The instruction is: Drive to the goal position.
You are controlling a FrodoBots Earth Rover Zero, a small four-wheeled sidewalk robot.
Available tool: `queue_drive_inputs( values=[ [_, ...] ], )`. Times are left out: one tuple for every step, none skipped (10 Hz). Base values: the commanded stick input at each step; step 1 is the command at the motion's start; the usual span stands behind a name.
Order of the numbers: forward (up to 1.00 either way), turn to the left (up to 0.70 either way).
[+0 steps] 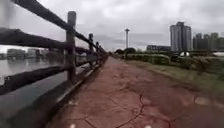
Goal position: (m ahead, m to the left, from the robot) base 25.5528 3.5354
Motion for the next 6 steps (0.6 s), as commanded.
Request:
queue_drive_inputs(
  values=[
    [0.85, 0.01],
    [0.85, 0.01],
    [0.85, 0.01],
    [0.85, 0.01],
    [0.85, 0.01],
    [0.85, 0.01]
  ],
)
